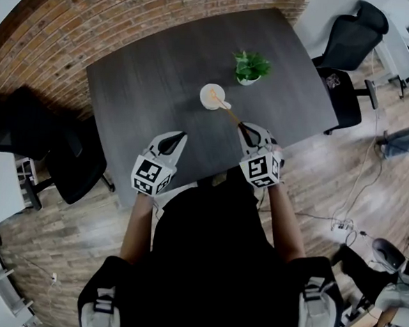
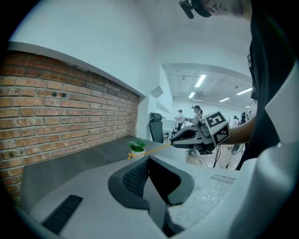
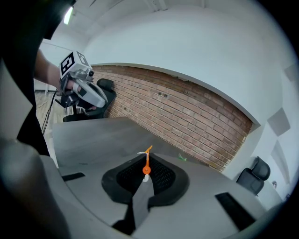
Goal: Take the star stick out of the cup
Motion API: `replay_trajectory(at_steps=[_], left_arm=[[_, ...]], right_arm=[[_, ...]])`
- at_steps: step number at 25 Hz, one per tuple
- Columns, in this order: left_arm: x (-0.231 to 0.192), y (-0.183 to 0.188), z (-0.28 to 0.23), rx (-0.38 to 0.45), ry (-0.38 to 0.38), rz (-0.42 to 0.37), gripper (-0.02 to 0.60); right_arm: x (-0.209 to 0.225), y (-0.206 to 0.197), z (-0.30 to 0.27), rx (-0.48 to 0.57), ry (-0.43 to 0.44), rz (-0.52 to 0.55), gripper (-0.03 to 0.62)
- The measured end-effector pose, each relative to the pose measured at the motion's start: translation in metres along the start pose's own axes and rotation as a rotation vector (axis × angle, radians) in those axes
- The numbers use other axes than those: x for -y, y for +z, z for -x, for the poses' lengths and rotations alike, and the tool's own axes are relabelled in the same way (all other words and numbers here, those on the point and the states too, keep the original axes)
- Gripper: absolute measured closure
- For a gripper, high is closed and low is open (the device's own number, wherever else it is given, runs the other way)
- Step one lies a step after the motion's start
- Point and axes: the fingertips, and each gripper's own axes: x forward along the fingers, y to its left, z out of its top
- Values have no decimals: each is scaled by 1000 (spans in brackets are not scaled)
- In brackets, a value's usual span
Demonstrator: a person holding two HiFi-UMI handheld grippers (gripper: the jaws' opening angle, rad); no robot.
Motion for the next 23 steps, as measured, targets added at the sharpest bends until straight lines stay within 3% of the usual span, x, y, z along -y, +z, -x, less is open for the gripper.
replay_trajectory(at_steps=[23], left_arm=[[1,3,-2,8,4,-2,580]], right_arm=[[3,-3,0,-1,1,1,580]])
